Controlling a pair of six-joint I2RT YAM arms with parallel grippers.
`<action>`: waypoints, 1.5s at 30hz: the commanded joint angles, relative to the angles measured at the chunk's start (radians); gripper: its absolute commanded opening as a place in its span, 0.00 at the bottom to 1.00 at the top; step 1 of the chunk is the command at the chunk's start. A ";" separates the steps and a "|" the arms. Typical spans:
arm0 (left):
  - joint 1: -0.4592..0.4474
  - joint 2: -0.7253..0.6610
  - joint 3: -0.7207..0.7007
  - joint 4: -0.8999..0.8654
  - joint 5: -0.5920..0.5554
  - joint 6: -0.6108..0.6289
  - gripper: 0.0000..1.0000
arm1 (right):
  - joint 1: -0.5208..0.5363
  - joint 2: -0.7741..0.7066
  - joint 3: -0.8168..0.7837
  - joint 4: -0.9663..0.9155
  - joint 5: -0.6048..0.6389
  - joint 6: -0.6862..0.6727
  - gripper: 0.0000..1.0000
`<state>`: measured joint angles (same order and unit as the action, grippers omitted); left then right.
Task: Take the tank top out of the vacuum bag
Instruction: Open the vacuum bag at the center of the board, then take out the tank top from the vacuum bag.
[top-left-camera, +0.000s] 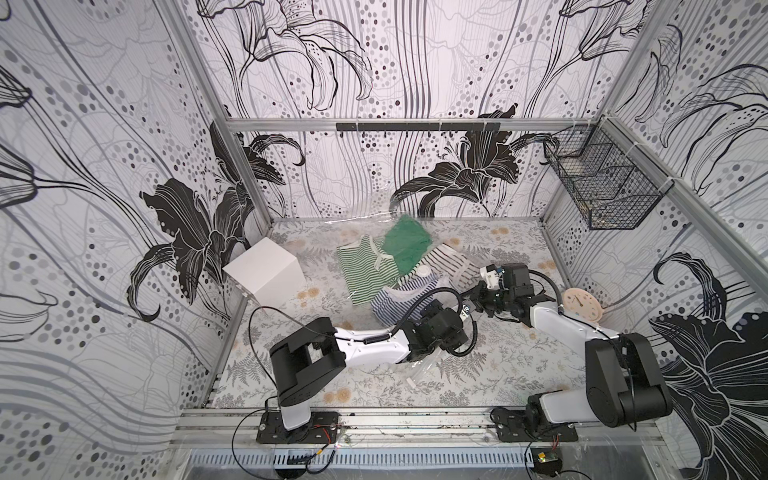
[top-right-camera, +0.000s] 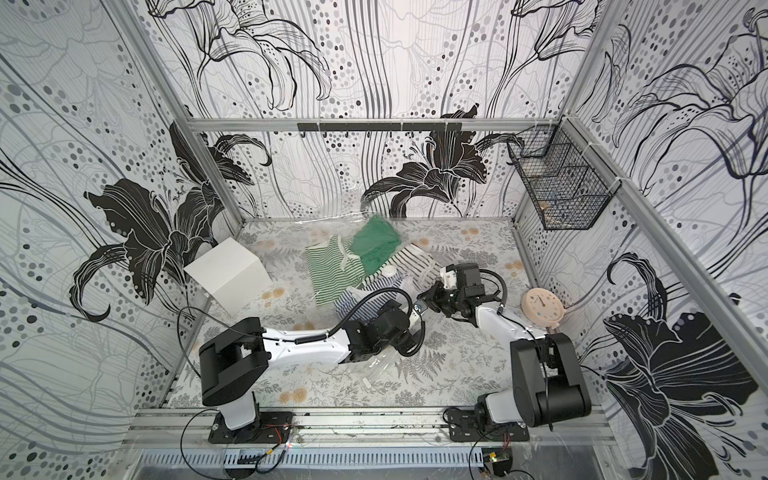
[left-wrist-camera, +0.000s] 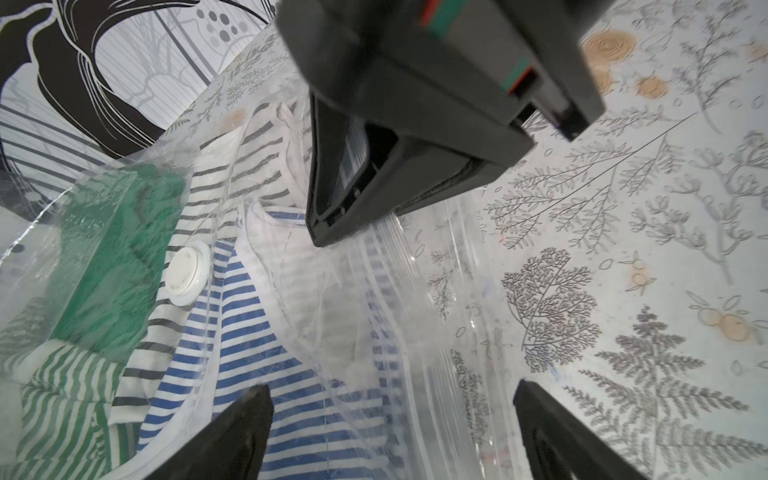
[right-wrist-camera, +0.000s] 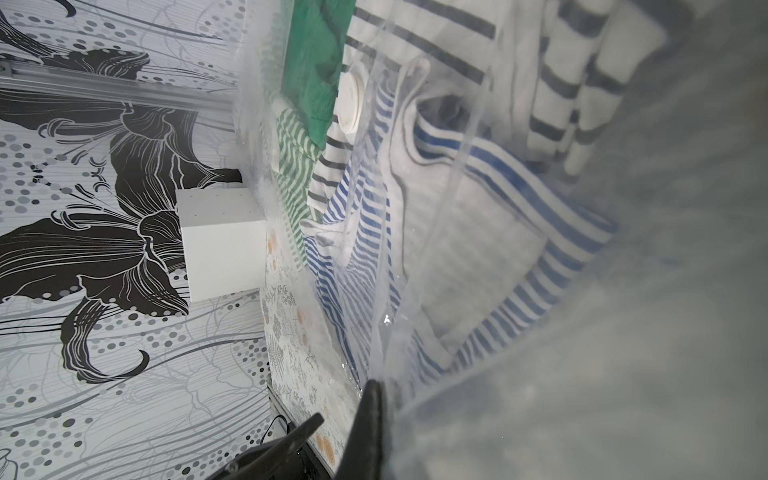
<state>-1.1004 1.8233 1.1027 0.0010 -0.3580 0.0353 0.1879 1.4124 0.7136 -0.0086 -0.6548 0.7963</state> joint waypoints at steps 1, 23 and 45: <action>0.003 0.040 0.053 -0.029 -0.079 0.026 0.86 | 0.012 -0.032 0.028 -0.043 -0.041 -0.014 0.00; 0.075 0.068 0.154 -0.091 -0.081 -0.071 0.00 | -0.049 -0.251 -0.088 -0.117 0.134 0.013 0.62; 0.097 0.031 0.143 -0.027 -0.043 -0.089 0.00 | 0.044 0.084 -0.067 0.082 0.115 -0.017 0.48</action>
<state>-1.0080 1.8874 1.2491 -0.0906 -0.4152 -0.0418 0.2253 1.4513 0.6186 -0.0036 -0.5205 0.7883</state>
